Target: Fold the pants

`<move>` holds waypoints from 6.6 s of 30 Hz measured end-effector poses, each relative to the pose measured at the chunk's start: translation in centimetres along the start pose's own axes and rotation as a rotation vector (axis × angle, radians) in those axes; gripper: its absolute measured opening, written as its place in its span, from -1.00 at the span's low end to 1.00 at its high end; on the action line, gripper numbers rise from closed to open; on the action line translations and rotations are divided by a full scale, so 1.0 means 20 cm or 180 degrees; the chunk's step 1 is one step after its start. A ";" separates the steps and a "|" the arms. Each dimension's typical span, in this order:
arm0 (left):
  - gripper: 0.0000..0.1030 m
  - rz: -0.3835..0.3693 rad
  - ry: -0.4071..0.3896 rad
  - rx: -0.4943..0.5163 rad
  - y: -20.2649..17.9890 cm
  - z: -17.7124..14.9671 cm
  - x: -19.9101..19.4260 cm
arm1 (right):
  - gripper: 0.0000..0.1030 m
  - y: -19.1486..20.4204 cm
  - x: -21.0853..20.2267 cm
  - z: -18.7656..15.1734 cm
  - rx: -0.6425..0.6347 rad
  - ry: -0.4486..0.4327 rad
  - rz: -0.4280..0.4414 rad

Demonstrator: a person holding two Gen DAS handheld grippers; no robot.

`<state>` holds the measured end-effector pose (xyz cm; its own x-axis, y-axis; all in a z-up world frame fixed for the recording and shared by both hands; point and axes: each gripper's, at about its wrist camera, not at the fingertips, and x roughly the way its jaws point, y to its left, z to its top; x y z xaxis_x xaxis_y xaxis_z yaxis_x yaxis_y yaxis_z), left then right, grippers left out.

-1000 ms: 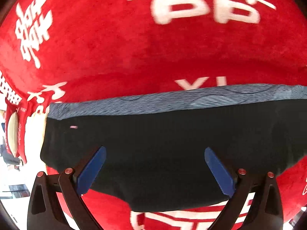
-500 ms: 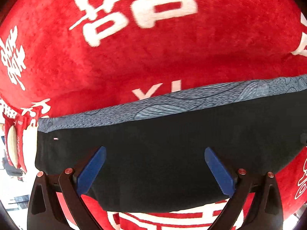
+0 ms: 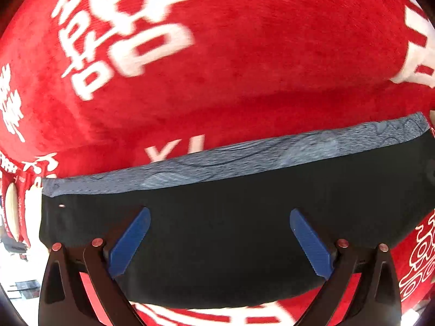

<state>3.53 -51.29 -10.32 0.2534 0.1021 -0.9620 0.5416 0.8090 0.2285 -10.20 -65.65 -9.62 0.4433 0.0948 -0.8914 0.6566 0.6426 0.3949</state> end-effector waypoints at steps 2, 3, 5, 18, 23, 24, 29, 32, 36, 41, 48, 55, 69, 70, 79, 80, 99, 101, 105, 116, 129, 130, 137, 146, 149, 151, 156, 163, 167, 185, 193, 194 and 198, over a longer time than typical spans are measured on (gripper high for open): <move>1.00 0.0032 -0.0002 0.0049 -0.07 0.00 0.03 | -0.18 -0.03 0.04 0.09 -0.0001 0.0005 -0.0074; 1.00 0.0034 0.0012 0.0064 -0.09 -0.01 0.04 | -0.18 -0.06 0.06 0.12 -0.0003 0.0033 -0.0107; 1.00 0.0053 0.0078 0.0107 -0.14 -0.02 0.08 | -0.22 -0.12 0.11 0.17 -0.0016 0.0108 -0.0229; 1.00 0.0021 -0.0204 0.0358 -0.37 0.07 -0.01 | -0.69 -0.37 -0.30 -0.17 0.0400 -0.0186 -0.0104; 1.00 0.0112 -0.0080 0.0557 -0.47 0.00 0.11 | -0.51 -0.60 -0.27 -0.28 0.1019 -0.0089 0.0036; 1.00 0.0114 -0.0125 0.0567 -0.47 -0.01 0.10 | -0.43 -0.63 -0.31 -0.31 0.1115 -0.0150 0.0100; 1.00 0.0148 -0.0116 0.0612 -0.48 0.00 0.12 | 0.18 -0.65 -0.35 -0.44 0.1286 -0.0186 0.0716; 1.00 0.0171 -0.0140 0.0668 -0.49 -0.01 0.12 | 0.18 -0.61 -0.26 -0.47 0.1451 -0.0134 0.1003; 1.00 0.0126 -0.0156 0.0722 -0.50 0.00 0.10 | 0.18 -0.58 -0.12 -0.48 0.1514 -0.0174 0.1237; 1.00 0.0159 -0.0198 0.0778 -0.50 -0.01 0.10 | 0.18 -0.60 -0.03 -0.42 0.1689 -0.0258 0.1514; 1.00 0.0141 -0.0214 0.0798 -0.52 -0.01 0.08 | 0.18 -0.31 -0.07 -0.28 0.0758 -0.0364 0.1162; 1.00 0.0169 -0.0251 0.0864 -0.52 -0.02 0.09 | 0.18 -0.32 0.02 -0.33 0.0924 -0.0300 0.1160; 1.00 0.0248 -0.0279 0.0175 -0.35 0.25 0.05 | -0.14 -0.36 0.19 -0.23 0.1487 -0.0174 0.1877; 0.89 0.0270 -0.0209 0.0120 -0.35 0.26 0.11 | -0.41 -0.35 0.21 -0.23 0.1508 -0.0114 0.1847; 0.85 0.0261 -0.0236 0.0008 -0.31 0.21 0.11 | -0.73 -0.36 0.25 -0.25 0.1734 -0.0059 0.2162; 0.85 0.0251 -0.0234 -0.0034 -0.26 0.17 0.07 | -0.73 -0.37 0.23 -0.25 0.1707 -0.0064 0.2214; 0.85 -0.0090 -0.0455 -0.0162 0.10 -0.21 -0.10 | -0.72 0.69 -0.19 -0.23 0.0034 -0.0183 0.1855; 0.85 -0.0080 -0.0526 -0.0222 0.27 -0.24 -0.14 | -0.72 0.90 -0.17 -0.29 -0.0264 -0.0197 0.1660; 0.85 0.0048 -0.0514 -0.0274 0.65 -0.33 -0.13 | -0.72 1.27 0.02 -0.45 -0.0723 -0.0144 0.1155; 0.85 0.0299 -0.0101 -0.0820 1.43 -0.58 0.25 | -0.20 1.87 0.65 -1.14 -0.2030 -0.0401 -0.0978; 0.85 -0.0009 -0.0165 -0.0823 1.48 -0.51 0.09 | 0.26 1.81 0.20 -1.10 -0.1843 0.0035 -0.0035; 0.85 -0.0081 -0.0185 -0.0788 1.45 -0.50 0.07 | 0.26 1.76 0.19 -1.05 -0.1714 0.0034 -0.0024; 0.85 -0.0518 -0.0212 -0.0522 1.11 -0.37 -0.01 | -0.63 1.38 0.18 -0.66 -0.0873 0.0252 -0.0082; 0.58 -0.0915 0.0299 -0.0566 0.86 -0.48 0.22 | -0.62 1.23 0.29 -0.68 -0.0727 0.0712 0.0076; 0.22 -0.1019 0.0246 -0.0666 0.86 -0.49 0.20 | -0.35 1.34 0.28 -0.61 -0.0875 0.0825 0.0292; 0.09 -0.1026 0.0177 -0.0664 0.84 -0.51 0.18 | -0.05 1.52 0.29 -0.54 -0.1197 0.0850 0.0418; 0.09 -0.1008 0.0061 -0.0791 0.82 -0.56 0.16 | -0.05 2.04 0.50 -0.47 -0.2240 0.1281 0.0477; 0.09 -0.1033 0.0008 -0.1037 0.85 -0.61 0.15 | -0.05 2.43 0.91 -0.69 -0.3549 0.1926 -0.0087; 0.09 -0.1063 0.0002 -0.1146 0.86 -0.63 0.15 | -0.09 2.44 1.05 -0.82 -0.3935 0.2231 -0.0529; 0.09 -0.1002 0.0221 -0.1052 0.93 -0.78 0.18 | -0.83 2.29 0.99 -0.60 -0.2986 0.1975 -0.0323; 0.10 -0.0689 0.0053 -0.1066 1.22 -0.88 0.04 | 0.19 2.08 0.44 -0.65 -0.3166 0.1099 -0.0043; 0.10 -0.0645 0.0074 -0.1122 1.25 -0.89 0.05 | 0.19 2.03 0.37 -0.74 -0.3308 0.0989 -0.0070; 0.10 -0.0475 0.0252 -0.1339 1.38 -0.93 0.14 | 0.18 1.95 0.34 -0.96 -0.3770 0.0707 -0.0258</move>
<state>4.31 -17.93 -9.47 0.1264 -0.0027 -0.9920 0.1904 0.9815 0.0216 6.73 -25.44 -4.55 0.2358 0.0759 -0.9688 -0.3405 0.9402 -0.0092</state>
